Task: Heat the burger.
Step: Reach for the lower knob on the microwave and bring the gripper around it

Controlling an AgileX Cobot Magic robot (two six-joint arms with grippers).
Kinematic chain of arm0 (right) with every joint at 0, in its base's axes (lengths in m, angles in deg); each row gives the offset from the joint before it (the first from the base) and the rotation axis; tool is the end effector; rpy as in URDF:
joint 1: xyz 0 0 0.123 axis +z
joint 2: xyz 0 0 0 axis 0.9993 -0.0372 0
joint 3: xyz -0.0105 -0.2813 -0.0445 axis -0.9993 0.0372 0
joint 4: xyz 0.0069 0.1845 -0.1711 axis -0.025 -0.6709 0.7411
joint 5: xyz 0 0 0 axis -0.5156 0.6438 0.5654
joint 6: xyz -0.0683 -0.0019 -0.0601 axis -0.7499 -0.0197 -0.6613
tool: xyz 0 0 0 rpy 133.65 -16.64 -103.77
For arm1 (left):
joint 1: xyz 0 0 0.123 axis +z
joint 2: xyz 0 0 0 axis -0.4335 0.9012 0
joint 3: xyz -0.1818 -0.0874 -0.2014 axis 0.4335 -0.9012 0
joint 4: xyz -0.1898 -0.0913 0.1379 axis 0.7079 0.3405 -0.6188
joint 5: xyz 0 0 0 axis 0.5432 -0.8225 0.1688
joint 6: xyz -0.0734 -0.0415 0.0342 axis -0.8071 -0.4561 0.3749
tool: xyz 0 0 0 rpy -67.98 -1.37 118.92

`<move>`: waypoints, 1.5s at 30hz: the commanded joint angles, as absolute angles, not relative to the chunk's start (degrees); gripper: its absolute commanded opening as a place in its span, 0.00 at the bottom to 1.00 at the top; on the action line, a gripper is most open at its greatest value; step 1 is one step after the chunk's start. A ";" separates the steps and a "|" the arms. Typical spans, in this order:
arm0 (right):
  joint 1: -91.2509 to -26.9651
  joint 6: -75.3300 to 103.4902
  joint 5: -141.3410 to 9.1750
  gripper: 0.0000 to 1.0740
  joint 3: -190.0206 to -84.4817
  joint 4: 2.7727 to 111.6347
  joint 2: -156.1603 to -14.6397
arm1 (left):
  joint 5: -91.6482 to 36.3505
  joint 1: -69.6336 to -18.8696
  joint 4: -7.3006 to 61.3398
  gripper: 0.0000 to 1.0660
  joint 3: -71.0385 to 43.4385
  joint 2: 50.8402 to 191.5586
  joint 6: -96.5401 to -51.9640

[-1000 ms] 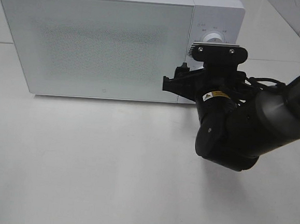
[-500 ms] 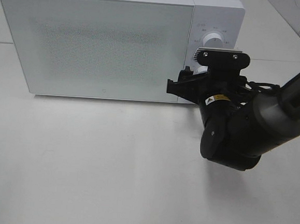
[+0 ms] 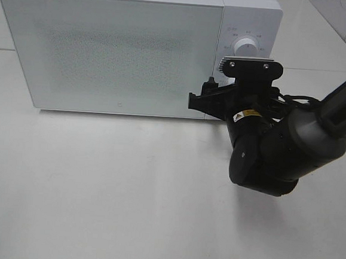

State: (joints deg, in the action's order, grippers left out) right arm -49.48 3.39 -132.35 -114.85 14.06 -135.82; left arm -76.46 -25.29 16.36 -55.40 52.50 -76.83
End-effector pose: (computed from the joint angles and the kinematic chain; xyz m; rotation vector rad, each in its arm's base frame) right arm 0.3117 0.1724 0.1180 0.0135 1.6490 -0.0349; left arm -0.0050 -0.0055 0.2786 0.0169 2.0241 -0.0645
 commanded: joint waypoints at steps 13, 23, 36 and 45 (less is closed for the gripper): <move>-49.88 2.59 -133.84 0.71 -115.71 14.63 -135.65 | -75.95 -25.29 16.65 0.99 -55.57 51.18 -77.00; -49.88 1.56 -132.69 0.57 -115.71 14.52 -135.65 | -75.95 -25.29 16.65 0.99 -55.57 51.18 -77.00; -49.88 1.16 -130.28 0.01 -115.71 14.80 -135.65 | -75.95 -25.29 16.65 0.99 -55.57 51.18 -77.00; -49.88 0.99 -129.25 0.02 -115.71 14.80 -135.65 | -75.95 -25.29 16.65 0.99 -55.57 51.18 -77.00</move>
